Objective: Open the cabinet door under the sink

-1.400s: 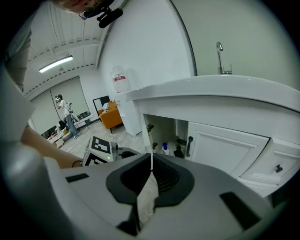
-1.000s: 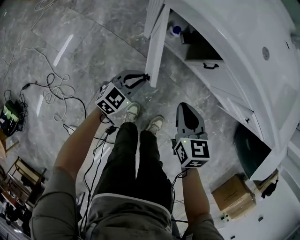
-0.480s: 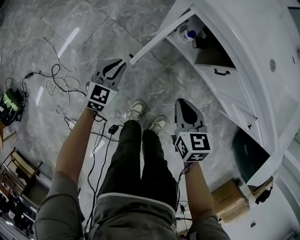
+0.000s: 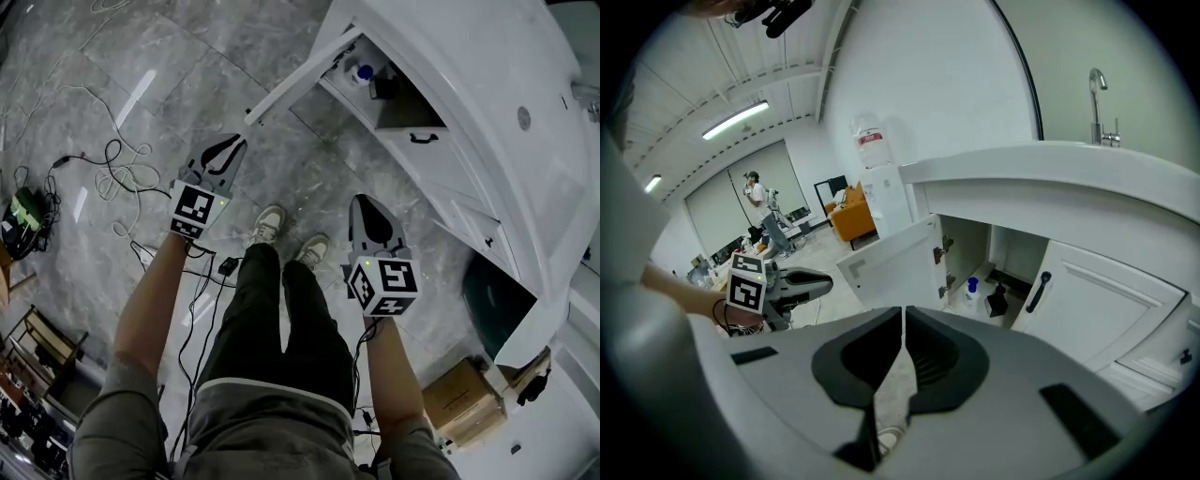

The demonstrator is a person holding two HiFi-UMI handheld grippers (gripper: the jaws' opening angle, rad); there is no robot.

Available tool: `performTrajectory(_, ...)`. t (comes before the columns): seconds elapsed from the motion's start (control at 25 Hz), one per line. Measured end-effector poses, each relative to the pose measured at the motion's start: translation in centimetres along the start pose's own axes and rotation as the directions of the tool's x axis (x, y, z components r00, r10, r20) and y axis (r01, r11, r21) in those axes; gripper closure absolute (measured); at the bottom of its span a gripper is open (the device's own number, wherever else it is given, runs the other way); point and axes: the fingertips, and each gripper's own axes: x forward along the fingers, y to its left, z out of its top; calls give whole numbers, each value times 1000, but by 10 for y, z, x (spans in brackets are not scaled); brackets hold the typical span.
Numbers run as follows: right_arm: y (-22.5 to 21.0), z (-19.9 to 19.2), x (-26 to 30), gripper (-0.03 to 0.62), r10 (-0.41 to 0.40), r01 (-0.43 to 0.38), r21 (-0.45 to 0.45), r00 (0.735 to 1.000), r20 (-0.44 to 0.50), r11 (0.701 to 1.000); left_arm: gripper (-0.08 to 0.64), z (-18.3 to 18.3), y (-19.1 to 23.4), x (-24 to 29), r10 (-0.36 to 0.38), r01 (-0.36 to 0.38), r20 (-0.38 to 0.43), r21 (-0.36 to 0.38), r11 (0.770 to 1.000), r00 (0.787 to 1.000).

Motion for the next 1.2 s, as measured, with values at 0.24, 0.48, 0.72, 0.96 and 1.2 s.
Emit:
performTrajectory(0.24,-12,22,-30,560,-47,46,6,998,33,999,529,27,-19,-6,-20,19,-18,-59,998,1000)
performTrajectory(0.48,-27,65,-64,558,-80,82,-23,992,100,996,532,84,-33,-11,-43,43,21,-34,998,999)
performTrajectory(0.72,-35,109,-101,560,-88,104,-96,983,160,990,532,151,-44,-24,-87,85,50,27,996,995)
performTrajectory(0.96,-32,147,-139,560,-101,126,-97,968,228,987,540,215,-54,-43,-108,111,85,-32,993,991)
performTrajectory(1.2,-27,185,-182,560,-109,148,-106,945,309,983,541,287,-67,-64,-118,121,158,-7,993,980)
